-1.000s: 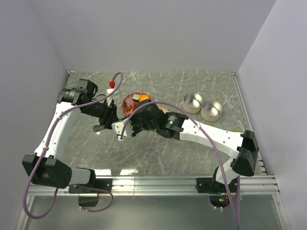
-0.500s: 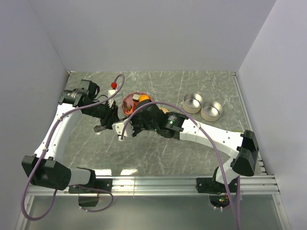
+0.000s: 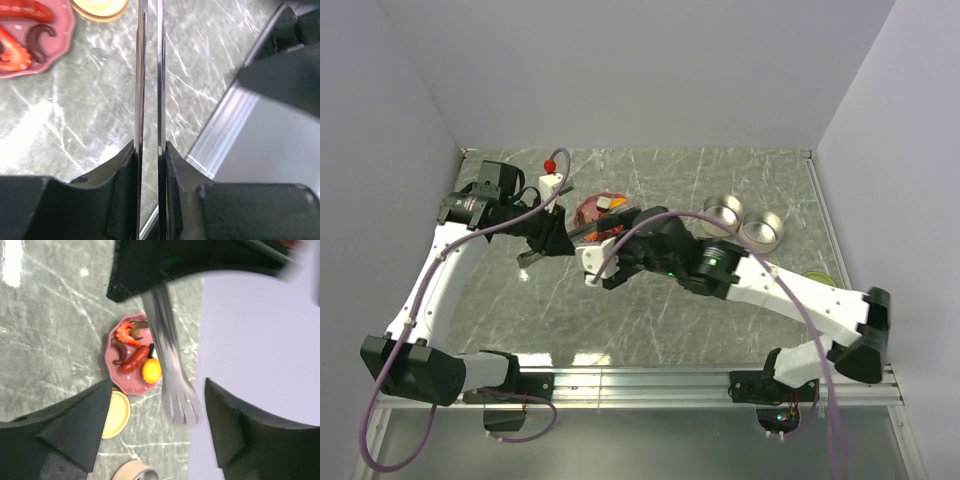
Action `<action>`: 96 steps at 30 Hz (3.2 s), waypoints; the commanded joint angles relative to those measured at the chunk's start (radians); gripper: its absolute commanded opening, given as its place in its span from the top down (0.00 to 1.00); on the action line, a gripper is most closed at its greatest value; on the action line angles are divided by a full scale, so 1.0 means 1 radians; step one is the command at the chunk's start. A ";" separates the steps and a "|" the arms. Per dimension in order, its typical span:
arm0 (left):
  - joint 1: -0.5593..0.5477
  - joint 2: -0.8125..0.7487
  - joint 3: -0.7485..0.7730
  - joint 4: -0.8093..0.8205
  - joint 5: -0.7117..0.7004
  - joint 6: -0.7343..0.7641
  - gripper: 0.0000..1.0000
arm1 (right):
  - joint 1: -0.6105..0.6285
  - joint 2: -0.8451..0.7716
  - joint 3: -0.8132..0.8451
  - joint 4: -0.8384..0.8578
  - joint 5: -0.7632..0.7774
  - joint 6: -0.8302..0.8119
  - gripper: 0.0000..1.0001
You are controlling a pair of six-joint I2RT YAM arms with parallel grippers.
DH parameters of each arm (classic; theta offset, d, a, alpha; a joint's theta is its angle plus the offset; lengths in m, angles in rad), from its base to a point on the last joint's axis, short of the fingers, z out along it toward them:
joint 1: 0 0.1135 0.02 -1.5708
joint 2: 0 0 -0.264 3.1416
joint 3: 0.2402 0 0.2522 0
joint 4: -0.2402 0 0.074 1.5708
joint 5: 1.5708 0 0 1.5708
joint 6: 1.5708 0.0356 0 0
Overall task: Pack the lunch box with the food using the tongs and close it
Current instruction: Pass the clamp from the right arm to the left, then pick up the food using the clamp
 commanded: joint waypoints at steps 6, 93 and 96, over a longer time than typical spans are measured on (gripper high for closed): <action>0.001 0.013 0.028 0.097 -0.136 -0.092 0.86 | -0.050 -0.250 -0.055 -0.119 -0.033 0.167 0.14; -0.013 0.620 0.415 0.100 -0.446 -0.135 0.61 | -0.868 -0.398 -0.328 -0.300 -0.481 0.827 0.07; -0.022 0.625 0.412 0.099 -0.441 -0.137 0.60 | -0.868 -0.396 -0.328 -0.300 -0.481 0.826 0.07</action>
